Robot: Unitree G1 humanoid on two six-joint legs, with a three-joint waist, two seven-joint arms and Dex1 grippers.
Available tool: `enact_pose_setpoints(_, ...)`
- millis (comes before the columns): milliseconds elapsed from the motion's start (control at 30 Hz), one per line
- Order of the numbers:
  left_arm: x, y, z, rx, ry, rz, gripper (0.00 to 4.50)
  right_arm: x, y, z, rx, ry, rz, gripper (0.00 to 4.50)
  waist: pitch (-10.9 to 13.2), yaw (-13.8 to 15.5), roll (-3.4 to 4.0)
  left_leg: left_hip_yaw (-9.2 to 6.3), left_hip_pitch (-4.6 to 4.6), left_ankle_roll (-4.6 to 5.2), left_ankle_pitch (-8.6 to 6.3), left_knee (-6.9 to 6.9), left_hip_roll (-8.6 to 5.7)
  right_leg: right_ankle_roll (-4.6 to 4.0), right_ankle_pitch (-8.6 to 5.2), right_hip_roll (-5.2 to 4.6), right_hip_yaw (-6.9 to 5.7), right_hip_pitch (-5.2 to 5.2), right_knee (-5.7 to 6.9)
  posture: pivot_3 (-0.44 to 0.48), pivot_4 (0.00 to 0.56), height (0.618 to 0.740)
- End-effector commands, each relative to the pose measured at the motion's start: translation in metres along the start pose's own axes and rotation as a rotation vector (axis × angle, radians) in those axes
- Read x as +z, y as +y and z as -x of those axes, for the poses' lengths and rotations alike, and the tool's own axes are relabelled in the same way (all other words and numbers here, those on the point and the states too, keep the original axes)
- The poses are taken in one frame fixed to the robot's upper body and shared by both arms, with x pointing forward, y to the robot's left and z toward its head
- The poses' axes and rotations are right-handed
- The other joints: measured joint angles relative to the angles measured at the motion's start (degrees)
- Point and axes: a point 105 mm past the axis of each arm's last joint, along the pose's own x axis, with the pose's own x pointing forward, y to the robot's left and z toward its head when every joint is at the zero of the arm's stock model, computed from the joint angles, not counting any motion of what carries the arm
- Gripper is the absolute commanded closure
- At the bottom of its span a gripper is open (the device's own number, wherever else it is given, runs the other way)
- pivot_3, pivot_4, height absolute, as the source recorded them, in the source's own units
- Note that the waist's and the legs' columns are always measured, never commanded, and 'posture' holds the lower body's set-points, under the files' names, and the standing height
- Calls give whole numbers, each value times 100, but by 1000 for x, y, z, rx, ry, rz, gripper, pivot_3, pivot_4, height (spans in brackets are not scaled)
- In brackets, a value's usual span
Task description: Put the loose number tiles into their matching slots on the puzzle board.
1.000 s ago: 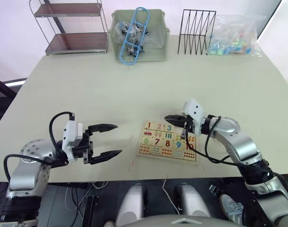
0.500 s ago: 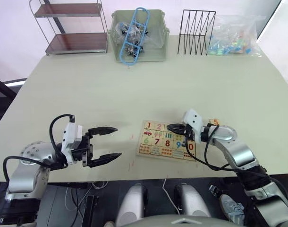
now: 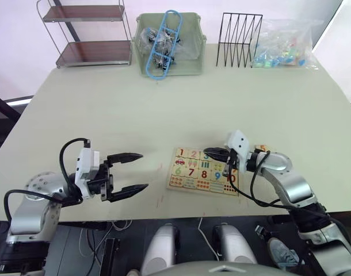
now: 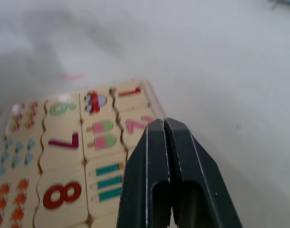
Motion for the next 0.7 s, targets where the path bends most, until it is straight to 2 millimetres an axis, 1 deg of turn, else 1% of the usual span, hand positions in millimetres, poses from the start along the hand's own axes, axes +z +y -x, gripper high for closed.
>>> enact_pose_setpoints(33, 7, 4, 3, 50, 3, -32, 0, 20, -3, 10, -35, -66, 28, 4475, 0, 2, 0, 0, 0, 0, 0, 0, 0, 0, 0, 0, 0, 0, 0, 0, 150, 740)
enact_pose_setpoints(133, 4, 3, 2, 71, 3, -20, 0, 27, -9, 21, -99, -98, 15, 4475, 0, 3, 0, 1, 0, 0, 0, 0, 0, 0, 0, -2, 1, 0, -1, 0, 150, 740)
enact_pose_setpoints(300, 0, 1, 2, 129, -15, 6, 0, 27, -9, 42, -179, -124, 5, 4475, 0, 13, 0, 1, 0, 0, 0, -1, 0, 0, 0, -2, 2, 0, -1, 0, 150, 740)
enact_pose_setpoints(400, -4, 3, 5, 184, -22, 22, 0, 32, -13, 63, -243, -207, -9, 4475, 0, 13, 0, 0, 1, 0, 0, -1, 0, 0, 0, -2, 2, 1, 0, 0, 150, 740)
enact_pose_setpoints(467, -8, 5, 8, 232, -18, 30, 0, 29, -17, 80, -298, -208, -10, 4475, 0, 17, 0, 4, 2, 0, 0, -1, 0, 1, 0, -2, 6, 2, 0, 0, 150, 740)
enact_pose_setpoints(533, -11, 6, 10, 269, -14, 35, 0, 25, -19, 93, -329, -198, -6, 4475, 0, 15, -1, 4, 3, 0, 0, -1, -1, 1, 0, -3, 6, 4, -1, 0, 150, 740)
enact_pose_setpoints(633, -14, 9, 16, 339, -28, 59, 0, 14, -22, 124, -392, -201, -32, 4475, 0, 18, -1, 5, 7, 0, 0, -1, 0, 1, 0, -2, 6, 9, -1, 0, 150, 740)
enact_pose_setpoints(700, -18, 8, 20, 354, -18, 73, 0, 3, -21, 140, -415, -180, -35, 4475, -1, 19, -1, 5, 13, 1, 0, -3, 0, 1, -1, -2, 6, 15, -2, 0, 150, 740)
